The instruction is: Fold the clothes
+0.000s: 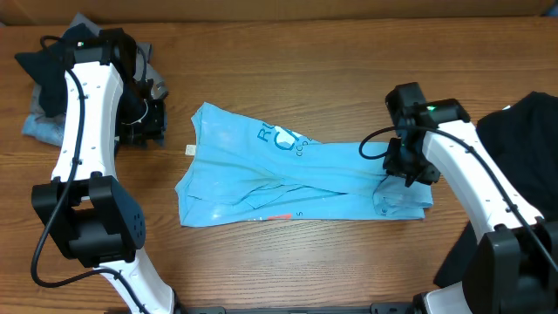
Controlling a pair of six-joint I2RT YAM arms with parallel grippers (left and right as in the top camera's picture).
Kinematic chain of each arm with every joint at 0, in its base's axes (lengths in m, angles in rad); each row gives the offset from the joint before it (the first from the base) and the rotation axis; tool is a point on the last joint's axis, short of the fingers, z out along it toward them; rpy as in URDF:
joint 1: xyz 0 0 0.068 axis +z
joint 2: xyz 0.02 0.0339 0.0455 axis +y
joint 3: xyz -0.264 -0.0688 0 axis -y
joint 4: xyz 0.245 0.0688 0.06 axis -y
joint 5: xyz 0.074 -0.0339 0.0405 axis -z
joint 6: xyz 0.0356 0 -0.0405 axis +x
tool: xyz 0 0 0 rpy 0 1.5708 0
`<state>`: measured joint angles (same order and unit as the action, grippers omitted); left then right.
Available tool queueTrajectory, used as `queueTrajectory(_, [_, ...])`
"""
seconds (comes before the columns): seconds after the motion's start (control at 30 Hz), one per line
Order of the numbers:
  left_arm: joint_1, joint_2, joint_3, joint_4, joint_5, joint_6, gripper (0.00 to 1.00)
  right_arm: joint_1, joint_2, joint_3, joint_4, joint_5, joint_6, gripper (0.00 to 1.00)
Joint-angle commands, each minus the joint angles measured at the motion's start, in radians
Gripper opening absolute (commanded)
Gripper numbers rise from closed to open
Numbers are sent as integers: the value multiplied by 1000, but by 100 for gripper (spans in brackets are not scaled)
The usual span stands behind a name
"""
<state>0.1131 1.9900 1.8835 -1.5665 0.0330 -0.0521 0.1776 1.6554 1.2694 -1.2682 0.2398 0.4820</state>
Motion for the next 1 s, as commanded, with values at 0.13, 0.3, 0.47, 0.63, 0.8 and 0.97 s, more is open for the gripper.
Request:
queueTrajectory(0.13, [-2, -13, -5, 5, 11, 5, 36, -192, -11, -21, 39, -119, 19, 34])
queueTrajectory(0.3, [-2, -13, -5, 12, 11, 5, 36, -346, 31, -122, 161, -349, -80, 71])
queueTrajectory(0.47, [-2, -13, -5, 12, 11, 8, 36, -396, 74, -240, 271, -425, -101, 73])
queueTrajectory(0.63, [-2, -13, -5, 14, 11, 8, 37, -395, 72, -276, 320, -486, -151, 37])
queueTrajectory(0.8, [-2, -13, -5, 16, 12, 8, 37, -393, 38, -239, 290, -550, -179, 15])
queueTrajectory(0.97, [-2, -13, -5, 16, 12, 8, 37, -388, -2, -193, 233, -523, -175, 31])
